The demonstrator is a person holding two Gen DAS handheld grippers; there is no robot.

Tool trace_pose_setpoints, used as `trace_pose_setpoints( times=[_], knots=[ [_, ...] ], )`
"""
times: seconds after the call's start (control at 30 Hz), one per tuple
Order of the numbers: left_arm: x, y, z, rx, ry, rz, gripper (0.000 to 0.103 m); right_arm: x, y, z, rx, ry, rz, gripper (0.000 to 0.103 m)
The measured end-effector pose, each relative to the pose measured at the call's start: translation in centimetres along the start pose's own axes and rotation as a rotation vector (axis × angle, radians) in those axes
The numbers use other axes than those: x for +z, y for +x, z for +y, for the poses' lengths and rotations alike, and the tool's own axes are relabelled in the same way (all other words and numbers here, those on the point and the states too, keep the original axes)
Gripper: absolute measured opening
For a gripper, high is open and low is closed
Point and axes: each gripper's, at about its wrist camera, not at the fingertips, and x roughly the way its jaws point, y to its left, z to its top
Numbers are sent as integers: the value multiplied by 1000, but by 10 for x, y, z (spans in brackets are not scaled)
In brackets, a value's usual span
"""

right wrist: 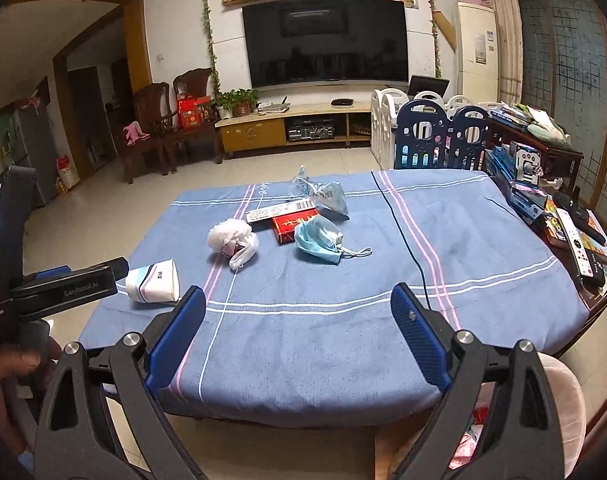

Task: Collect trash
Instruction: 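Bring both open grippers back over the table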

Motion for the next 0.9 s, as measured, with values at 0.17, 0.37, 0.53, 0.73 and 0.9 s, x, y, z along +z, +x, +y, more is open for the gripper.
trace_pose_setpoints(
  times=[0.17, 0.37, 0.53, 0.73, 0.9],
  knots=[
    [0, 1, -1, -2, -1, 3, 100, 0, 3, 1, 1, -1, 6, 92],
    [-2, 2, -6, -11, 15, 10, 100, 1, 4, -1, -2, 9, 8, 92],
    [-3, 2, -8, -13, 19, 12, 100, 0, 5, -1, -1, 9, 9, 92],
    [-4, 13, -20, -3, 51, 26, 100, 7, 20, 0, -4, -5, 26, 92],
    [0, 41, -31, 21, 73, 64, 100, 26, 74, -10, -47, 37, 82, 92]
  ],
)
